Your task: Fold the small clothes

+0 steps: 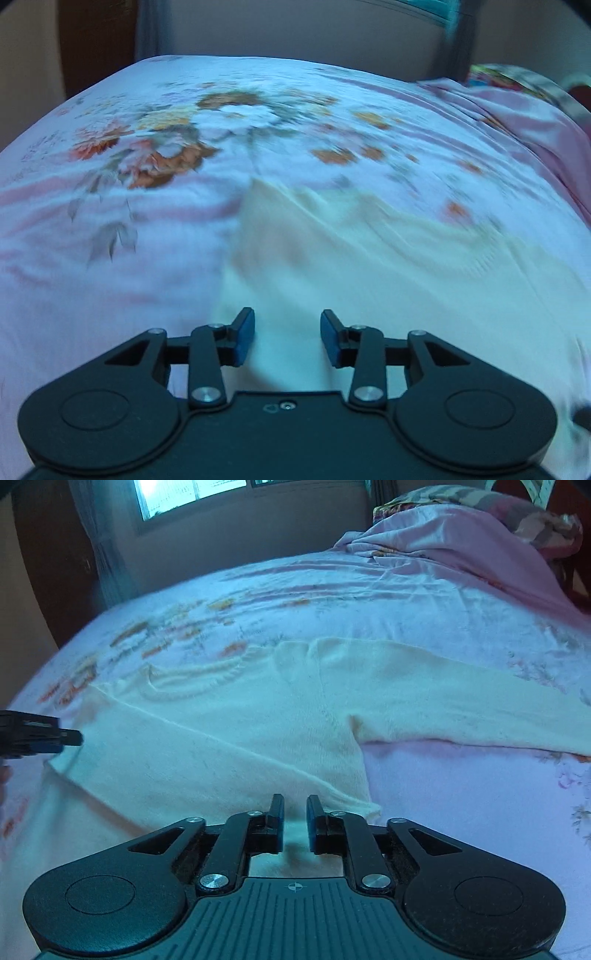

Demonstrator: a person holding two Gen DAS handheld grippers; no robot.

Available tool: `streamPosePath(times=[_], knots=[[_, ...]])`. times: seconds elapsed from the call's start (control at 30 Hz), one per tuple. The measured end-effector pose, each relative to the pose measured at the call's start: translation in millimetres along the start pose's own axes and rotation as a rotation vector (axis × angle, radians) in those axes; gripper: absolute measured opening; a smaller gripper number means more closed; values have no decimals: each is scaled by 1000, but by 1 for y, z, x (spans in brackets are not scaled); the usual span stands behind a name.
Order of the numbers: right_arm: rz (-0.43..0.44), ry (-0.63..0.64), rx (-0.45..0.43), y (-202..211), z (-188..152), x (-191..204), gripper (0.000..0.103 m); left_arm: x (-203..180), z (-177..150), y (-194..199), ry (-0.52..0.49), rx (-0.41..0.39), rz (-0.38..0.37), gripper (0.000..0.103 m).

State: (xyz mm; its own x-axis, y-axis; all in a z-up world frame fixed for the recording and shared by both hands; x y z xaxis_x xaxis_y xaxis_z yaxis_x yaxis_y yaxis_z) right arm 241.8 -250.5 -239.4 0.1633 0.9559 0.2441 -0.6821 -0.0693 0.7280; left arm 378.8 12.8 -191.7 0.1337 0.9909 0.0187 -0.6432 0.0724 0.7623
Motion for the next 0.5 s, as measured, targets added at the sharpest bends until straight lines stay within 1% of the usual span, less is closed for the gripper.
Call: streamPosePath(times=[0.03, 0.07, 0.13, 0.2, 0.23, 0.27, 0.3, 0.37, 0.43, 0.47, 0.5], knots=[[0, 10, 36, -6, -7, -1, 23, -4, -12, 6, -20, 5, -2, 37], [1, 20, 21, -3, -10, 0, 23, -7, -23, 11, -38, 11, -2, 38], [-4, 15, 20, 4, -10, 2, 23, -8, -39, 21, -50, 0, 11, 38], [18, -14, -23, 18, -7, 5, 24, -9, -49, 32, -65, 2, 9, 38], [6, -1, -27, 20, -9, 6, 24, -10, -52, 37, -68, 1, 6, 39], [-16, 13, 13, 15, -13, 7, 25, -11, -55, 41, -67, 5, 1, 40], [-10, 27, 73, 7, -18, 8, 26, -11, -58, 44, -63, 12, 0, 40], [-10, 41, 50, 16, -19, 12, 26, -9, -61, 51, -40, 18, 7, 40], [26, -15, 24, 29, -18, 11, 35, -8, -63, 60, -14, 21, -12, 40], [38, -36, 13, 35, -18, 11, 48, -8, -65, 64, -11, 22, -12, 40], [43, -42, 3, 42, -19, 12, 57, -10, -67, 69, -9, 20, -12, 40]])
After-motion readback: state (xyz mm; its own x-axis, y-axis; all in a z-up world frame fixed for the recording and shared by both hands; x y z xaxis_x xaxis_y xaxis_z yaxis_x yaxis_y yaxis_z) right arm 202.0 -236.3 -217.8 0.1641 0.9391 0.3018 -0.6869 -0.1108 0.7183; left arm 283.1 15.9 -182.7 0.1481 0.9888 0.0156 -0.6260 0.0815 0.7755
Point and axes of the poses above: each gripper's, at about its wrist camera, not at the fingertips, and y roughly against the way its jaws point, x to its left, z to its top, the point moved 4 cm from there along -y, roughly the way its jaws point, and after that the axes turned 7 degrees about z, right-handed, at the moved point
